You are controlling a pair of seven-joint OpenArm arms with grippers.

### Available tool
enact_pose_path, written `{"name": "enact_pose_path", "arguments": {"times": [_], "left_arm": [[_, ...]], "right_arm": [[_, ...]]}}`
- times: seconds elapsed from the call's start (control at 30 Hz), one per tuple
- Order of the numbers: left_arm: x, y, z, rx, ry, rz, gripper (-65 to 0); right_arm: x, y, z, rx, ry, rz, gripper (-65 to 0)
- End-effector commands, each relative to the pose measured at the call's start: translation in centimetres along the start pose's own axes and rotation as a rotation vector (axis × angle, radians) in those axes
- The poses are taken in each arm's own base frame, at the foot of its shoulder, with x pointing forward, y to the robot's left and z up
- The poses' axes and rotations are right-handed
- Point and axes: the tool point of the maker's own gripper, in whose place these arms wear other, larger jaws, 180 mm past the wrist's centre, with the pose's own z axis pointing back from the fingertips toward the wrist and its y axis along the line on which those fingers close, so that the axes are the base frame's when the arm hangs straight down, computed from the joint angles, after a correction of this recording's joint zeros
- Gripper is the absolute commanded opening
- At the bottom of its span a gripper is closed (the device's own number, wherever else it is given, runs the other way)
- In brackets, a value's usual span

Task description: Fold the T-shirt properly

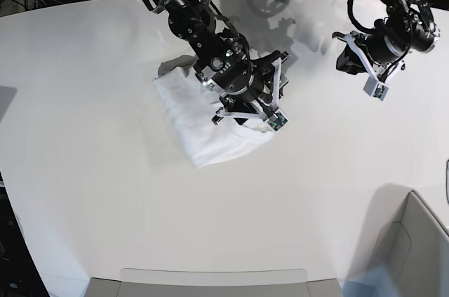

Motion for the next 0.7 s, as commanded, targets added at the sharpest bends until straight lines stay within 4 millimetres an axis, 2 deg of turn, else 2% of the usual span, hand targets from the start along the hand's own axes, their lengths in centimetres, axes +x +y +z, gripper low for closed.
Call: {"name": "enact_pose_path", "arguments": {"times": [0.0, 0.1, 0.23, 0.27, 0.33, 0.47, 0.57, 0.67], "left_arm": [[1.1, 0.1, 0.4, 0.003, -0.036, -0.019, -52.5], [1.1, 0.1, 0.4, 0.004, -0.037, -0.018, -52.5], [1.1, 0.1, 0.4, 0.002, -0.037, -0.018, -52.5], [1.1, 0.0, 0.4, 0.001, -0.039, -0.017, -52.5], [1.1, -0.1, 0.3, -0.001, -0.039, -0.017, -52.5], [1.1, -0.1, 0.3, -0.001, -0.039, -0.017, -52.5], [1.1, -0.1, 0.3, -0.002, -0.039, -0.016, -52.5], [1.1, -0.1, 0.3, -0.002, -0.039, -0.016, -52.5]], "right_arm": [[2.8, -0.1, 1.2, -0.002, -0.092, 0.006, -34.0], [5.0, -0.5, 3.4, -0.024, -0.186, 0.01, -34.1], [5.5, -4.1, 5.9, -0.133, -0.243, -0.024, -34.6], [4.8, -5.4, 6.1, -0.169, -0.228, -0.031, -35.5], [2.2, -7.7, 6.3, -0.242, -0.17, -0.039, -39.7], [-1.9, -9.3, 6.8, -0.297, -0.089, -0.068, -48.4], [-4.9, -8.9, 6.6, -0.285, -0.022, -0.072, -53.4], [-7.4, -7.4, 4.8, -0.226, 0.061, -0.079, -54.8]]}}
